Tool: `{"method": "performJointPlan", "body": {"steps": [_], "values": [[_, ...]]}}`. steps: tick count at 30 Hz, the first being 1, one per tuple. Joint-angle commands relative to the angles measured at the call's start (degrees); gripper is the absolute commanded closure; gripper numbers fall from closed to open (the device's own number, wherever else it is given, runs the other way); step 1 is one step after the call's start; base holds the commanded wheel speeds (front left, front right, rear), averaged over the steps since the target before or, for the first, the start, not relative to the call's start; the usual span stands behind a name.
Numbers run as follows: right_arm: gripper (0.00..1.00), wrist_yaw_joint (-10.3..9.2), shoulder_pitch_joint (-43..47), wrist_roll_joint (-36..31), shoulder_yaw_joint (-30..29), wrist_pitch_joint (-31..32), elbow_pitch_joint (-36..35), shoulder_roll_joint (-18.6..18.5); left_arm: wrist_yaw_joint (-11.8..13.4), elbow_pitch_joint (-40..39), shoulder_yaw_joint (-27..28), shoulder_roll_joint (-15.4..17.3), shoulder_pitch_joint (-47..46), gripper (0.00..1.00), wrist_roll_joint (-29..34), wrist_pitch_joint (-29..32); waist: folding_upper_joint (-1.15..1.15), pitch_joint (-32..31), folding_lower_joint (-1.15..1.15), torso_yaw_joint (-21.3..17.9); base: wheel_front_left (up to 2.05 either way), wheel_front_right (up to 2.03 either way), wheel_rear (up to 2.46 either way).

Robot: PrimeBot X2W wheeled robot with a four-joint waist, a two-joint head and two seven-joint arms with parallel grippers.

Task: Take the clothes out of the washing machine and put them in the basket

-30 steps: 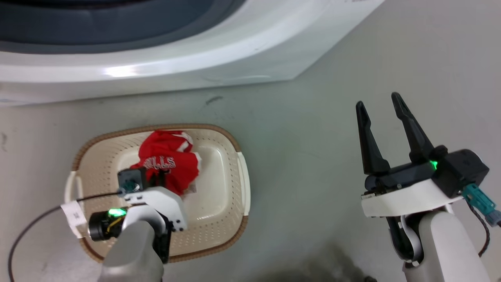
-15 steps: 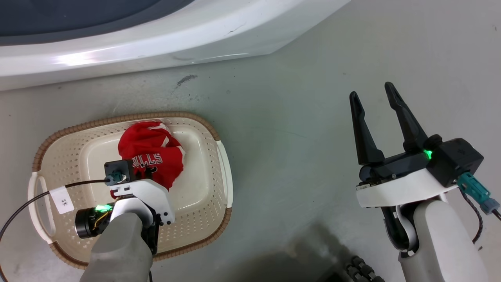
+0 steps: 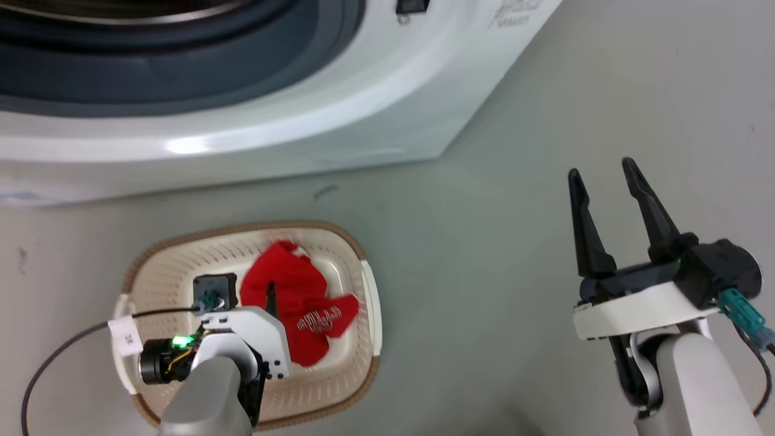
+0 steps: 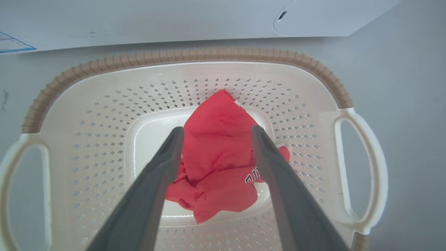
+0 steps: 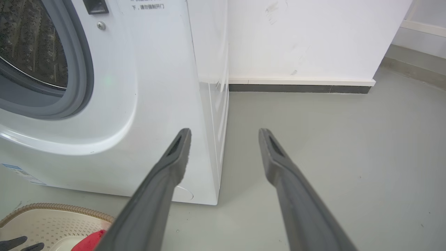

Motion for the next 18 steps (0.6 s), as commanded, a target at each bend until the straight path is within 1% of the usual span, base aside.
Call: {"method": "performJointPlan", "body": {"steps": [1, 10, 18], "values": [[0.0, -0.04, 0.85, -0.31, -0.36, -0.11, 0.19, 0.02, -0.25, -0.68, 0.04, -0.07, 1.24, 0.0, 0.25, -0.13, 0.0, -4.63, 0.0, 1.96, 0.0, 0.0, 0.0], [0.0, -0.04, 6.13, -2.36, -3.11, 1.45, -1.05, 0.02, -0.02, -14.69, 0.78, -1.2, 11.51, 0.0, 2.06, -0.13, 0.0, -13.94, 0.0, 4.7, 0.0, 0.0, 0.0], [0.0, -0.04, 10.0, -3.04, -4.69, 3.93, -4.39, 0.02, 0.11, -28.25, 1.89, -1.81, 17.74, 0.0, 3.69, -0.13, 0.0, -18.31, 0.0, 6.41, 0.0, 0.0, 0.0]]}}
